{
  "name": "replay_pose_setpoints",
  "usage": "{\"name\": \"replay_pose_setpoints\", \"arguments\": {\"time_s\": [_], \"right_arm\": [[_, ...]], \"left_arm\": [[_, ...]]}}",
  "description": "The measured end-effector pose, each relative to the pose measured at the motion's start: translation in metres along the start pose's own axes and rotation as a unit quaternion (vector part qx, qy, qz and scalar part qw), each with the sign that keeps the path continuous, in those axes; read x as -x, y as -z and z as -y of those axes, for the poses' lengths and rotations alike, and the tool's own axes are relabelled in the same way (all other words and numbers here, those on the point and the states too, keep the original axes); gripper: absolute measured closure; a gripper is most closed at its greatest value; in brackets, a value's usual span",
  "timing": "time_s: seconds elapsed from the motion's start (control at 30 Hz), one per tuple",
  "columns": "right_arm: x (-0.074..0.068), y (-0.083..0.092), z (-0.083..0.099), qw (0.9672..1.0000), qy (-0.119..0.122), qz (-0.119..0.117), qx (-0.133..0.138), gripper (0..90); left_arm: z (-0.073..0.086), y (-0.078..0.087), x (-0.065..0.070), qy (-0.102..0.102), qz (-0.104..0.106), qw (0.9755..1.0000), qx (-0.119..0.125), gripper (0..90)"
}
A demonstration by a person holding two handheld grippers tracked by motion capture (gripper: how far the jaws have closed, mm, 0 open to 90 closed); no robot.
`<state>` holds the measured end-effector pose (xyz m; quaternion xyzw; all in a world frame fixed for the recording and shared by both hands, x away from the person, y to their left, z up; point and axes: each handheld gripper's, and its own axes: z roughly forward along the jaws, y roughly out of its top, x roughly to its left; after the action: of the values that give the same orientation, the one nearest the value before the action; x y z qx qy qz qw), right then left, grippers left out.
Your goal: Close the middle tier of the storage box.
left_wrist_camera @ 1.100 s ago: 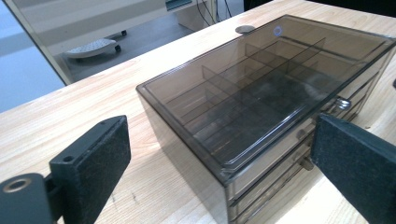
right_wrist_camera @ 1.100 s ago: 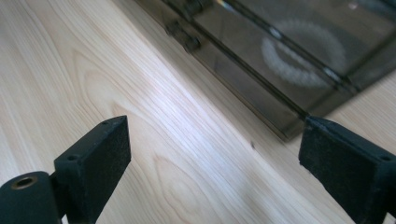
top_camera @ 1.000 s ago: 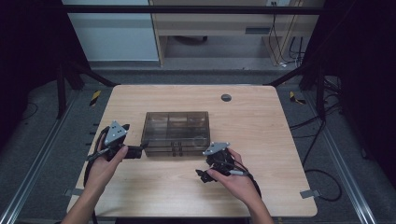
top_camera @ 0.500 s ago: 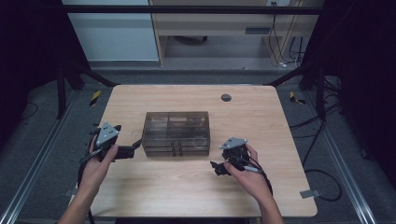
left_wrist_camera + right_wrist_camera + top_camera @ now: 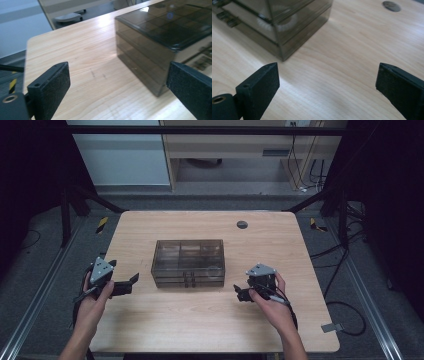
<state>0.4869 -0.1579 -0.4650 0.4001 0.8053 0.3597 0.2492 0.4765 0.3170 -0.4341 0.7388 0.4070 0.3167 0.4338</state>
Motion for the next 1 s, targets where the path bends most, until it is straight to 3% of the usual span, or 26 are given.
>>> {"name": "replay_pose_setpoints", "arguments": {"time_s": [0.37, 0.73, 1.0], "right_arm": [[0.023, 0.009, 0.008, 0.9975, -0.034, 0.042, 0.044, 5.7], [0.037, 0.012, 0.015, 0.9938, -0.048, 0.078, 0.062, 7.1], [0.043, 0.010, 0.020, 0.9926, -0.059, 0.084, 0.064, 6.7]], "left_arm": [[0.008, -0.001, -0.014, -0.003, -0.034, 0.9993, 0.015, 5.5], [0.014, -0.004, -0.022, -0.012, -0.041, 0.9990, 0.013, 5.1], [0.016, -0.006, -0.025, -0.015, -0.040, 0.9990, 0.009, 4.7]]}}
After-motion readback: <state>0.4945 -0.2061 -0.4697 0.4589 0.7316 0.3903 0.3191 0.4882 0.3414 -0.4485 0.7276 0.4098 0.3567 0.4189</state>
